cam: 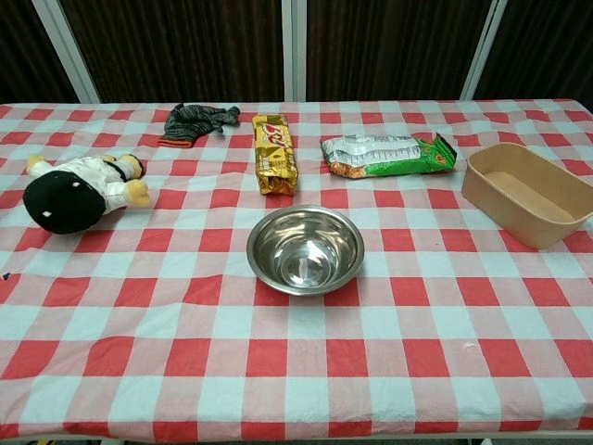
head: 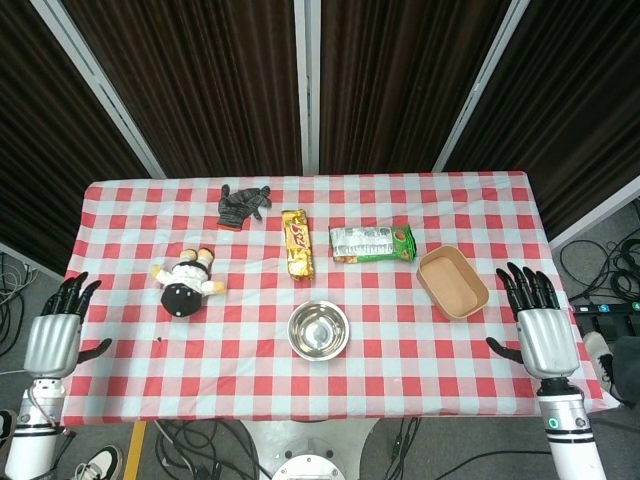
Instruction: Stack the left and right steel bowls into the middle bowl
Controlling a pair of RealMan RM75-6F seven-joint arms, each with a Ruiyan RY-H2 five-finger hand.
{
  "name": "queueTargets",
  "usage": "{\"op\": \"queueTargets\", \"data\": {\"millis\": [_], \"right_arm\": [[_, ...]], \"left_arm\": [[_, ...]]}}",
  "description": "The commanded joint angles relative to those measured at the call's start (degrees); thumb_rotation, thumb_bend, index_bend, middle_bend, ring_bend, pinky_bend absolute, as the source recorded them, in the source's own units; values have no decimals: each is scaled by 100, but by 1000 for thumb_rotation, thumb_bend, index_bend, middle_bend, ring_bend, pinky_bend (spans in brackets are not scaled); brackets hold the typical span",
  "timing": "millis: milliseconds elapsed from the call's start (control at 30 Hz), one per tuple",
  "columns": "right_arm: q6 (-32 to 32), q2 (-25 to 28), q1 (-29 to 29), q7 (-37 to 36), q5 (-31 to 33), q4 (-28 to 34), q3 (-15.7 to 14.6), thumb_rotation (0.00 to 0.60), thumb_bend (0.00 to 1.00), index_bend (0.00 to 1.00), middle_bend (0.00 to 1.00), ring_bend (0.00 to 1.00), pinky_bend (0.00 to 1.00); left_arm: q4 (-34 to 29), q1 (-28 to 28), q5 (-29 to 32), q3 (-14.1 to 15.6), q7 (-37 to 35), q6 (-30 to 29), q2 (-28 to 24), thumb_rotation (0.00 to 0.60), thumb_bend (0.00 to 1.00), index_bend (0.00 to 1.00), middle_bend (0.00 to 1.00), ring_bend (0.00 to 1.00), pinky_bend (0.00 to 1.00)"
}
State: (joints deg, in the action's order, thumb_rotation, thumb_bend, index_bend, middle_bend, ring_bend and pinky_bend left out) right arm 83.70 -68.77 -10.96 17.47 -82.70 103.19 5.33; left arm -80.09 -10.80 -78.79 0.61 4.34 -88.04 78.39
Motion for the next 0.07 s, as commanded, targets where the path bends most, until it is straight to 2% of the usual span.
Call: {"op": "queueTargets", "data": {"millis": [33, 67], "right_arm": [[2, -40, 22, 19, 22, -32, -10, 600, 2, 53, 28, 0, 47], [-12, -51, 23, 26, 37, -41, -12, 600, 2, 53, 28, 0, 47]], "left_arm": [[9, 61, -120, -2, -102, -62, -39, 600, 95, 177, 140, 90, 216], [16, 65, -143, -14, -121, -59, -38, 600, 95, 177, 142, 90, 216]]}}
